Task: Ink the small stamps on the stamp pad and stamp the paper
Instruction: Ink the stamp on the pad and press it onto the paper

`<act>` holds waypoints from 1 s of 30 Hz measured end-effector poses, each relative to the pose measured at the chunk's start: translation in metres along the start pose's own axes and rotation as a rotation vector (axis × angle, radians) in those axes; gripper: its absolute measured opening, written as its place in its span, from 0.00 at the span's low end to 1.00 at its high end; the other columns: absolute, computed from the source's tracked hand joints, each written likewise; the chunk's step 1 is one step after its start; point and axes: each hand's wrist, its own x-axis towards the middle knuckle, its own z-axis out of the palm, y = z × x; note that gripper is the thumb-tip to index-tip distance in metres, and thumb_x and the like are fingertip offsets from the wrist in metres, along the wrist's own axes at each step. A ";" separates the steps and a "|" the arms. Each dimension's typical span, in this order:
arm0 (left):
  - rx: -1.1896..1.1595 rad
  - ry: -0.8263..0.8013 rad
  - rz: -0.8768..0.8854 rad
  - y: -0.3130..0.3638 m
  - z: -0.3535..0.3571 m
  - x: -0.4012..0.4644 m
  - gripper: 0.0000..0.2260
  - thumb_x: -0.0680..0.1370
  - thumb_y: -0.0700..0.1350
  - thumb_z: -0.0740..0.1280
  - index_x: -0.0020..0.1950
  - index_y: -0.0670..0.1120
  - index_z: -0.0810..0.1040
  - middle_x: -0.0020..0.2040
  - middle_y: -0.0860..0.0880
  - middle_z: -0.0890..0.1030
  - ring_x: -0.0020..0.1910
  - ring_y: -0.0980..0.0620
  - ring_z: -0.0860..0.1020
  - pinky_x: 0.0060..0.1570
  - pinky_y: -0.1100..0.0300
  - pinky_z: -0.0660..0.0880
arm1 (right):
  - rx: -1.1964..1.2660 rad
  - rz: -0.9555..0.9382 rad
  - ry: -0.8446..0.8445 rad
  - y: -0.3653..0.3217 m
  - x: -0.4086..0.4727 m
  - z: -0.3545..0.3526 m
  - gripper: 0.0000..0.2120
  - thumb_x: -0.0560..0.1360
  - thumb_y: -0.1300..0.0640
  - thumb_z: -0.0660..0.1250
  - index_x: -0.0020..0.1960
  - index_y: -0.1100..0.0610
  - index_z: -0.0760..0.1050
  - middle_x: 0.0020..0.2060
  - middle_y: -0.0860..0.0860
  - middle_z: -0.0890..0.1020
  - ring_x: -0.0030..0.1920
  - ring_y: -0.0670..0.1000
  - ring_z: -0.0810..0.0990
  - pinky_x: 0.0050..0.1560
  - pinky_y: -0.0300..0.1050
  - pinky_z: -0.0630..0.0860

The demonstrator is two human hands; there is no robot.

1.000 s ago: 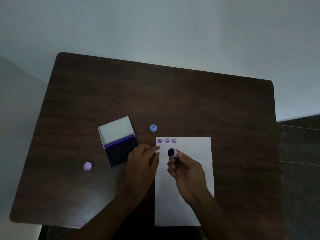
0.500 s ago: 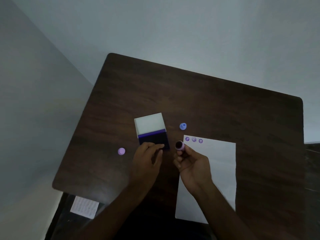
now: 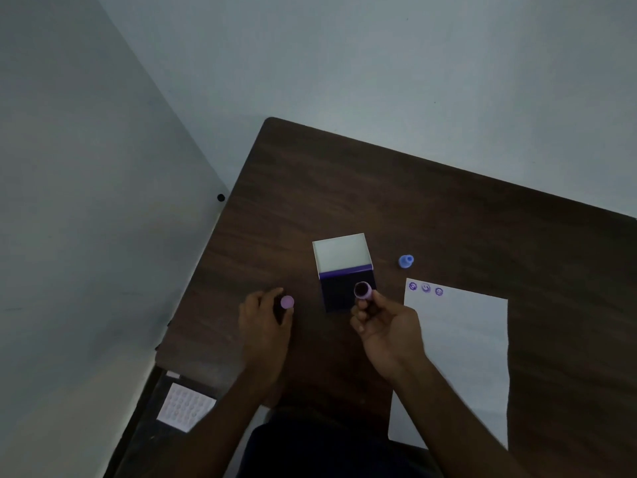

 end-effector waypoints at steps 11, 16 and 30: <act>0.004 -0.105 0.060 -0.019 0.005 0.010 0.19 0.70 0.49 0.74 0.60 0.49 0.78 0.55 0.49 0.77 0.53 0.53 0.72 0.54 0.58 0.70 | -0.030 -0.020 0.026 0.013 -0.010 0.010 0.15 0.69 0.60 0.66 0.54 0.64 0.77 0.34 0.56 0.79 0.33 0.51 0.75 0.37 0.44 0.71; -0.279 -0.078 -0.032 -0.007 -0.001 0.012 0.12 0.71 0.48 0.73 0.53 0.48 0.81 0.49 0.53 0.80 0.48 0.56 0.77 0.51 0.59 0.75 | -0.022 -0.009 -0.002 0.013 -0.014 0.010 0.13 0.70 0.60 0.65 0.53 0.64 0.77 0.34 0.56 0.78 0.33 0.51 0.74 0.34 0.44 0.70; -0.721 -0.387 -0.030 0.069 -0.053 0.002 0.11 0.74 0.48 0.69 0.57 0.54 0.78 0.55 0.55 0.79 0.53 0.63 0.77 0.46 0.69 0.76 | 0.013 0.032 -0.109 0.012 -0.016 0.009 0.13 0.70 0.60 0.66 0.53 0.64 0.79 0.35 0.57 0.78 0.33 0.52 0.75 0.33 0.44 0.72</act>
